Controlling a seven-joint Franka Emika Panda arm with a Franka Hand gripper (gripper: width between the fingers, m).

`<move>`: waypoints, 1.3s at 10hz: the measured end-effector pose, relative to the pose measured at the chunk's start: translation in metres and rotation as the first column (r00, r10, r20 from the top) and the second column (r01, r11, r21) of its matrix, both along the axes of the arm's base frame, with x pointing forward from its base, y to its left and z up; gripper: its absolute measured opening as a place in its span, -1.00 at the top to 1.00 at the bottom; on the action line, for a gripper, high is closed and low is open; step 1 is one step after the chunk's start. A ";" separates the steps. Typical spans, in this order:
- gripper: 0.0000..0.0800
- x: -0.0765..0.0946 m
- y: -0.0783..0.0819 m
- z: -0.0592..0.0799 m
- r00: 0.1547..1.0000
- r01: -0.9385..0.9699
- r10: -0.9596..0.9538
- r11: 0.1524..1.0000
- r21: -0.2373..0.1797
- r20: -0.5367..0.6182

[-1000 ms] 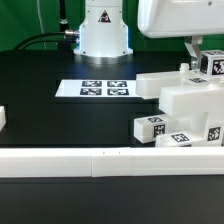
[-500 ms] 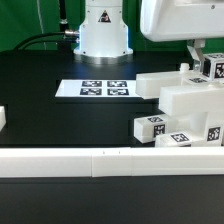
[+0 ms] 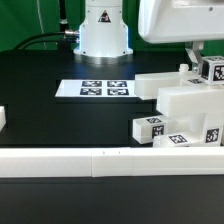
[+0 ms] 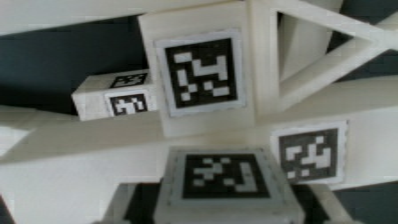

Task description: Assemble chair

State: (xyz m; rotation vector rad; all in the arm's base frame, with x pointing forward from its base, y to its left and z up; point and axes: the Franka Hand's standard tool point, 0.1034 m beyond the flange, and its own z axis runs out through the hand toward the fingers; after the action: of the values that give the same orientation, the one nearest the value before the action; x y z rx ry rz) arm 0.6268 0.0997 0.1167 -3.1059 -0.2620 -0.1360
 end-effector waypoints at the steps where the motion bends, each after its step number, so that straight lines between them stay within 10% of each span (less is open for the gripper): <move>1: 0.33 0.001 0.000 0.000 1.000 0.001 -0.001 1.000 0.000 0.008; 13: 0.33 0.001 -0.001 0.000 0.923 0.384 -0.384 0.923 0.041 -0.002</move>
Offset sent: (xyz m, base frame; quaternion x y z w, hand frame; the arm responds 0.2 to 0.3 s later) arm 0.0000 0.0000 0.0000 0.0000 0.0000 0.0000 1.0000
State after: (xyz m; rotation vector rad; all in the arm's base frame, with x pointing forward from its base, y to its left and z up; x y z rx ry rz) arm 0.6283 0.0984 0.1163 -3.0740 0.3510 -0.1537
